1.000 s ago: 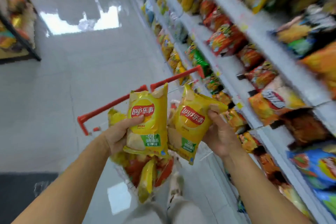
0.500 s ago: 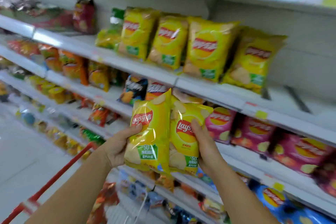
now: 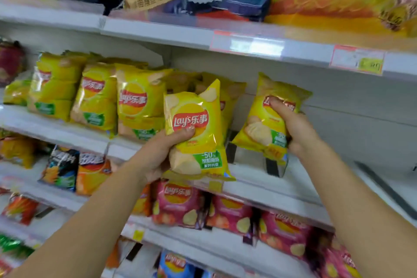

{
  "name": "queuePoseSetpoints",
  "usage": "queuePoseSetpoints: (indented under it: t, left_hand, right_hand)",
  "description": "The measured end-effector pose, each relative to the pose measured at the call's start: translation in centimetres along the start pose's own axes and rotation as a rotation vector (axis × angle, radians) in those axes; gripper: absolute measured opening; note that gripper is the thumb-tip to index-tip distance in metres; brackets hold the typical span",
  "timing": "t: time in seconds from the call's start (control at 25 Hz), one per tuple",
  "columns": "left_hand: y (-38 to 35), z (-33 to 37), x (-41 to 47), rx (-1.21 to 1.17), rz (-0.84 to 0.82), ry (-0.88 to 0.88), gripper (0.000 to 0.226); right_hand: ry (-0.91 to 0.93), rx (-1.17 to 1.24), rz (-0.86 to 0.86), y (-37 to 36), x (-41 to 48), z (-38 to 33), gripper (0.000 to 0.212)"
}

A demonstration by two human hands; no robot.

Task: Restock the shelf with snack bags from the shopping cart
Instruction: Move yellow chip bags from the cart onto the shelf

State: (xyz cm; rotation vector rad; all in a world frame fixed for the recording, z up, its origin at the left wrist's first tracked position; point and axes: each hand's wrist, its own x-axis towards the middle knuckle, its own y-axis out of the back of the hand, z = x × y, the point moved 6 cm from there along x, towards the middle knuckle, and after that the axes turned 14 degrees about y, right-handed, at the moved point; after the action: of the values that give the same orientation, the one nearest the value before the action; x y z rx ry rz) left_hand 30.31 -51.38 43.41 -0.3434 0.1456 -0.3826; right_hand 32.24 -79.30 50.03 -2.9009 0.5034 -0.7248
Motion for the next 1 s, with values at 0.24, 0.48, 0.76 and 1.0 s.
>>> queuePoseSetpoints:
  t: [0.24, 0.48, 0.76, 1.0]
  left_hand:
    - [-1.7, 1.9, 2.5, 0.087, 0.072, -0.065, 0.053]
    - [-2.4, 3.2, 4.1, 0.127, 0.063, -0.073, 0.053]
    - [-6.6, 3.6, 7.6, 0.249, 0.009, -0.079, 0.048]
    - [-11.4, 2.2, 13.6, 0.335, 0.025, -0.061, 0.065]
  right_hand:
    - [0.092, -0.106, -0.086, 0.4, 9.2, 2.4, 0.066]
    - [-0.035, -0.176, -0.095, 1.1, 13.2, 9.5, 0.103]
    - [-0.158, -0.453, -0.085, 0.9, 12.2, 8.0, 0.096]
    - [0.051, -0.413, -0.169, 2.7, 7.4, 1.1, 0.062]
